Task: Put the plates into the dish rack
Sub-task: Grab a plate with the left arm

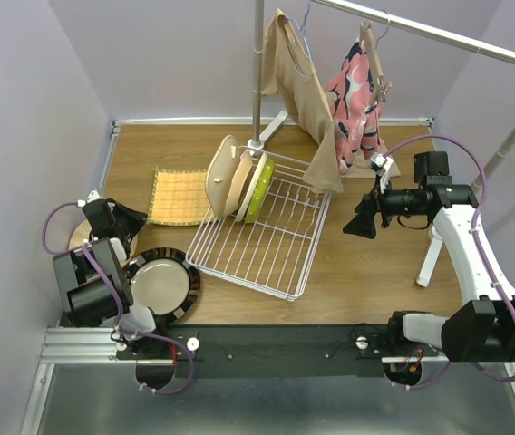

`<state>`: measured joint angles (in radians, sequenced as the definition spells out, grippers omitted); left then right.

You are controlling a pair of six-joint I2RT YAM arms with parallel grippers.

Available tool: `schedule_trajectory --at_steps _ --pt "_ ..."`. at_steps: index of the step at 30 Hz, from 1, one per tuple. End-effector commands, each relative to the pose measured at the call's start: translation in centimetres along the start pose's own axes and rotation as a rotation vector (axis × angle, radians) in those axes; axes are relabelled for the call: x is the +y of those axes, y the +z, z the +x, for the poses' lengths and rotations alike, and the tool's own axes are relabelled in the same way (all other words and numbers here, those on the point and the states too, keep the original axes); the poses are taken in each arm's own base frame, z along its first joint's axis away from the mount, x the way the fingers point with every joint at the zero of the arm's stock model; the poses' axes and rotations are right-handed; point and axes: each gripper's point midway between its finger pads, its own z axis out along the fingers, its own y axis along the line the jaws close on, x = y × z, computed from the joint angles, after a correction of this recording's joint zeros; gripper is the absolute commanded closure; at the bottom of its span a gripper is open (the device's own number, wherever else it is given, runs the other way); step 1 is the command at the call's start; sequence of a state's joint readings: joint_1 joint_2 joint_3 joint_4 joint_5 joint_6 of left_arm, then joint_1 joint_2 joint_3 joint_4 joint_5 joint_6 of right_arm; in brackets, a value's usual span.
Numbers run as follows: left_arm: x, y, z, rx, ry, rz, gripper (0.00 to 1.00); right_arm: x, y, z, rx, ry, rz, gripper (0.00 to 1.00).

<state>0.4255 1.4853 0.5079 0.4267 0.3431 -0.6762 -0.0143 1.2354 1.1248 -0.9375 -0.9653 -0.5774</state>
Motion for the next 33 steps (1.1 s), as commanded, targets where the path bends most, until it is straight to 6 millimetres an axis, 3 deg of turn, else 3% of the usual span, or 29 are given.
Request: schedule_trajectory --at_steps 1,6,9,12,15,17,23,28,33 --pt "-0.1 1.1 -0.5 0.025 0.135 0.033 0.96 0.7 0.2 0.4 -0.001 0.012 -0.036 0.0" --pt "0.8 1.6 0.4 0.09 0.184 0.013 0.82 0.8 0.3 0.7 0.003 0.026 -0.038 0.0" --pt "0.8 1.7 0.4 0.107 0.207 0.015 0.67 0.8 0.3 0.7 0.003 0.023 -0.036 0.0" --pt "0.4 1.5 -0.4 0.095 0.241 0.018 0.53 0.8 0.3 0.7 0.004 0.022 -0.038 0.0" --pt "-0.2 1.3 -1.7 0.069 0.283 0.018 0.46 0.8 0.4 0.7 0.004 0.025 -0.041 0.0" --pt "-1.0 1.4 -2.8 0.052 0.307 0.032 0.45 0.7 0.4 0.7 0.003 0.026 -0.04 0.0" --pt "-3.1 2.4 -3.2 0.124 0.381 0.139 0.43 0.7 0.4 0.6 0.003 0.025 -0.043 0.0" --pt "-1.6 3.6 -1.4 0.264 0.397 0.118 0.43 0.7 0.4 0.7 0.005 0.029 -0.042 0.0" --pt "-1.6 4.5 -0.4 0.33 0.393 0.118 0.46 0.7 0.4 0.6 0.004 0.028 -0.04 0.0"
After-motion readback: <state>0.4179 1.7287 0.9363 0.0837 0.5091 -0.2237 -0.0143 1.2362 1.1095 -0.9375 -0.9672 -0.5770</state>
